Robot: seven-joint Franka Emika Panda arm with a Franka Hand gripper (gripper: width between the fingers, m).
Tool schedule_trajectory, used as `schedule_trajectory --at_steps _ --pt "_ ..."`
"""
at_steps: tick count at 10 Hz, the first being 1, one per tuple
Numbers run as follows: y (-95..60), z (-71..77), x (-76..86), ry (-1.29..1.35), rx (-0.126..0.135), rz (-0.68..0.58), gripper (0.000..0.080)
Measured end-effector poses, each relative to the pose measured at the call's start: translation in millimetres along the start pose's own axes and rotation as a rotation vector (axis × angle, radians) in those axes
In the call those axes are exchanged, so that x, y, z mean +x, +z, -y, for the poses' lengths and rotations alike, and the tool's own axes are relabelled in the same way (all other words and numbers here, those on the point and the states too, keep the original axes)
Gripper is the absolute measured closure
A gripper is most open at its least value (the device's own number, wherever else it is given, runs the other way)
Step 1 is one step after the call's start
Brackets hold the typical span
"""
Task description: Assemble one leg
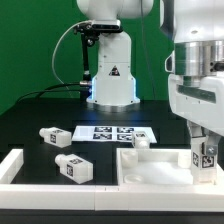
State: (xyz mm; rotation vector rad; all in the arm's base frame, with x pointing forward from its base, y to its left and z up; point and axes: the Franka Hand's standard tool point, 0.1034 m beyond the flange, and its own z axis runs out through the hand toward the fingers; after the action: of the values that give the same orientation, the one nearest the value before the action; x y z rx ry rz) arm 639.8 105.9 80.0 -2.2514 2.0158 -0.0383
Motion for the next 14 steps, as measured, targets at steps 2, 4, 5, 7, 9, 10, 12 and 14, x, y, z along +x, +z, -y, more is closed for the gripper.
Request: schedule_trajectory --at_steps 2,4,5,7,9,10,12,14 --pt "0.4 0.2 0.8 -0.118 0.000 0.000 0.0339" --pt "0.3 0.3 0.9 -0.127 0.000 0.000 0.0211" --pt "0.3 0.3 0.9 -0.127 0.000 0.000 0.0163" --pt "0.3 0.3 0.9 -0.127 0.000 0.000 0.0152" --pt "0.3 0.3 0.9 -0.127 0.000 0.000 0.0151" --pt "0.3 0.3 0.9 -0.127 0.000 0.000 0.0151" --pt "0.3 0.3 0.9 -0.127 0.000 0.000 0.0151" --pt "0.7 0.0 2.3 -0.408 0.000 0.005 0.0151"
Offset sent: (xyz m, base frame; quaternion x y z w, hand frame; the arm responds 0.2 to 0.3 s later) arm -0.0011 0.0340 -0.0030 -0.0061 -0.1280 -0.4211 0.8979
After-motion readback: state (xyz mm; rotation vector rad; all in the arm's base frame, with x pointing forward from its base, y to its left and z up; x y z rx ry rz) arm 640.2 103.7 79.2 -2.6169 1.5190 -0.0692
